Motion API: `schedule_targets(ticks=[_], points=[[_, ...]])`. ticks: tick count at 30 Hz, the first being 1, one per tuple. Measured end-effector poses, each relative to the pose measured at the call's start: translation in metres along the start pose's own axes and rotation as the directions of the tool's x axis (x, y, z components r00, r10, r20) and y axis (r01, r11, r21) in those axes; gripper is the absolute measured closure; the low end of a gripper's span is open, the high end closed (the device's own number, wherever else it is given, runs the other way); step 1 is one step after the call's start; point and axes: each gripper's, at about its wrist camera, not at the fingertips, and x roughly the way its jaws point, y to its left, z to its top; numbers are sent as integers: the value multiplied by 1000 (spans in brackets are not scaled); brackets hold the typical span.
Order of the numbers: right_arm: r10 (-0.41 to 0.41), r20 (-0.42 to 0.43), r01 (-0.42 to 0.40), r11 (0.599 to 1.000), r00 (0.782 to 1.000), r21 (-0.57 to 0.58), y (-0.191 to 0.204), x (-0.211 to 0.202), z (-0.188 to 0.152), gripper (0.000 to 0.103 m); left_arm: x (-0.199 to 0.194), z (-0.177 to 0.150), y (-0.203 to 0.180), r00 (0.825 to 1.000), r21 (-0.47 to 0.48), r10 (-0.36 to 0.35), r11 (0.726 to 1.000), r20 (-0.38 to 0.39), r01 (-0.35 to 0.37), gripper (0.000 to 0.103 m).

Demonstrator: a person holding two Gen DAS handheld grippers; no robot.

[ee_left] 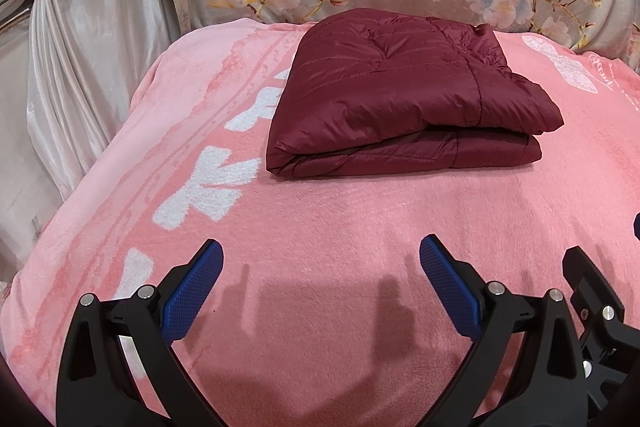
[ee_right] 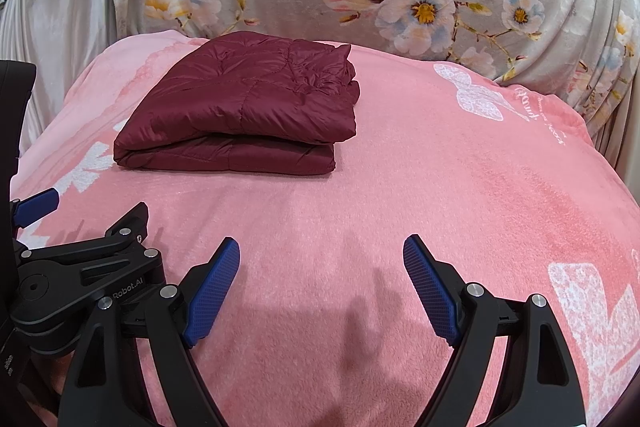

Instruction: Fold large clothes

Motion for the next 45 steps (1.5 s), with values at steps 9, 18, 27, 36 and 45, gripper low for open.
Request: schedule_targets(ticks=[9,18,27,36,45], points=[[0,1,0,1000,1000,-1,-1,0,0,21,0,0,1,1000,1,4,1000,4,-4,7],[1,3,-1,1000,1000,-2,-1,0,0,21,0,0,1,1000,1,7,1000,7,-7,7],[0,2,0,1000,1000,-3,0,0,0,21,-1,0,2,1000,1,9,1000,9,-9,7],[-1,2,1,1000,1000,-3,-1,0,0,21,-1,-1,0,1000,4,15,1000,13,-15,8],[-2,1,2,1000,1000,-4,-2,0,0,21,-1,-2,1,1000,4,17,1000,13,-17,9]])
